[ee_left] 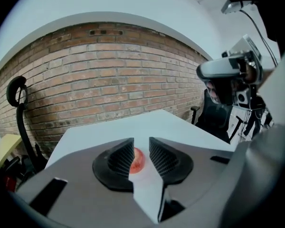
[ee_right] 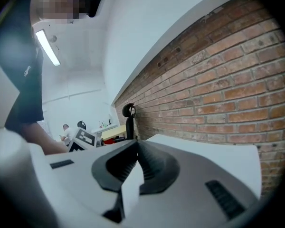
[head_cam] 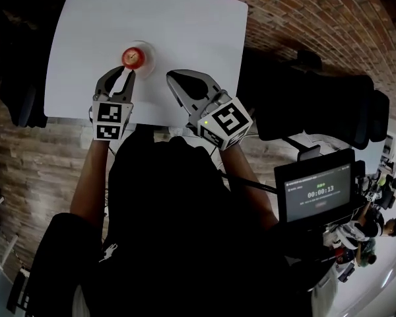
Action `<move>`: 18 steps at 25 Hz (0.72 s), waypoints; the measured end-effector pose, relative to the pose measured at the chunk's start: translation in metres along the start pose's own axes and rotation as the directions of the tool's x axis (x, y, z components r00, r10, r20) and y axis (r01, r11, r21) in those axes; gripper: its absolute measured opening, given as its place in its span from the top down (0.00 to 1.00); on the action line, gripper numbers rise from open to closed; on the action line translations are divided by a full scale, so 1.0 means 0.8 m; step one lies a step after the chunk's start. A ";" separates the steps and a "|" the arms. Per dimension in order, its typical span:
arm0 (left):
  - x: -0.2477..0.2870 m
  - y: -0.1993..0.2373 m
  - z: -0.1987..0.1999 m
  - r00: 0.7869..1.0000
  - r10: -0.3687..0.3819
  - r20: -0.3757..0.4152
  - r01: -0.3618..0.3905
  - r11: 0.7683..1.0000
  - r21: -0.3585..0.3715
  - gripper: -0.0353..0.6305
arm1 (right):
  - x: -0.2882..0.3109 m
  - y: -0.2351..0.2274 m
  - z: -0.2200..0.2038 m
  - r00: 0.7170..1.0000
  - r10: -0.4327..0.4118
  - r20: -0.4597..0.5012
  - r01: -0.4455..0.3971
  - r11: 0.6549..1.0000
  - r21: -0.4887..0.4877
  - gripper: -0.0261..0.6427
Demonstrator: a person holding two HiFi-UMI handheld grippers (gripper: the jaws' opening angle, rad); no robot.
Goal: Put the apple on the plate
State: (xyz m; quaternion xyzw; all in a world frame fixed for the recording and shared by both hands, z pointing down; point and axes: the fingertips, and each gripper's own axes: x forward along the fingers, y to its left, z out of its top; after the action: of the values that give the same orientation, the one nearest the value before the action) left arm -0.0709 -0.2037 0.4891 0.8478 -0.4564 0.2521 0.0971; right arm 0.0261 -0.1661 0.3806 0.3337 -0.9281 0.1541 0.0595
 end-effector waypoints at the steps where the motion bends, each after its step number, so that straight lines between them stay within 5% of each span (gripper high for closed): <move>1: -0.006 -0.001 0.005 1.000 0.008 0.010 -0.008 1.000 -0.005 0.80 | -0.001 0.002 0.003 1.000 0.004 0.008 -0.004 1.000 -0.004 0.96; 18: -0.105 -0.019 0.068 0.974 0.141 0.178 -0.135 0.990 -0.045 0.94 | -0.028 0.027 0.027 0.995 0.077 0.065 -0.072 0.994 -0.082 0.96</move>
State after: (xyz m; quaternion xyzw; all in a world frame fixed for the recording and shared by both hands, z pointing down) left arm -0.0784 -0.1558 0.4005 0.8316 -0.5252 0.1730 0.0514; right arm 0.0290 -0.1440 0.3500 0.3012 -0.9468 0.1077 0.0352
